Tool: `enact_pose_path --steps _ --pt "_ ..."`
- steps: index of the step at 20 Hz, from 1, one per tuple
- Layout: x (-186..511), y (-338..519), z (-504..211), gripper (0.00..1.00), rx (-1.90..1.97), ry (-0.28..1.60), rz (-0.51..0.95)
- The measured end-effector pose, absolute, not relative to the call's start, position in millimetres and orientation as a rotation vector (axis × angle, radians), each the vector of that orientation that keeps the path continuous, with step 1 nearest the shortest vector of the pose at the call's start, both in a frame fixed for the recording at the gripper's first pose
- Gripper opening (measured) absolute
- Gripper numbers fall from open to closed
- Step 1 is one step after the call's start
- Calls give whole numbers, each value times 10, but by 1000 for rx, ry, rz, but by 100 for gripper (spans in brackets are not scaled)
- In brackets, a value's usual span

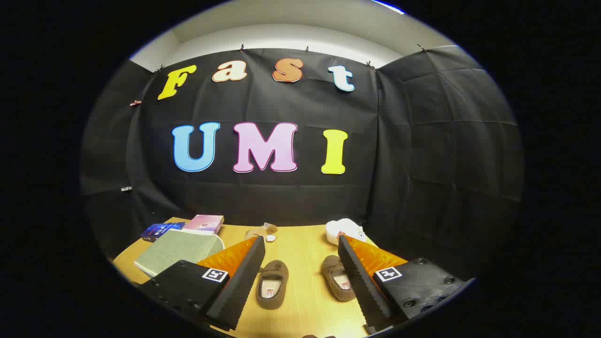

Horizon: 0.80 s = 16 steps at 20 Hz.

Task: Open the storage box then place both shoes into the box .Put the left shoe in first, then the right shoe, with the right side of both shoes facing outward in a uniform manner.

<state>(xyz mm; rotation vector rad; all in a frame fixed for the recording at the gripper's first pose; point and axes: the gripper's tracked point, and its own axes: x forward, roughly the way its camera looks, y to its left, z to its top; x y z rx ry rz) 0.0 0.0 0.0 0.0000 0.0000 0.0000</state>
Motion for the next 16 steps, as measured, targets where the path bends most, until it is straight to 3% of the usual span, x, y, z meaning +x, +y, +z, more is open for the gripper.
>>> enact_pose_path --steps 16 --pt "45 230 -183 97 4 92 78"
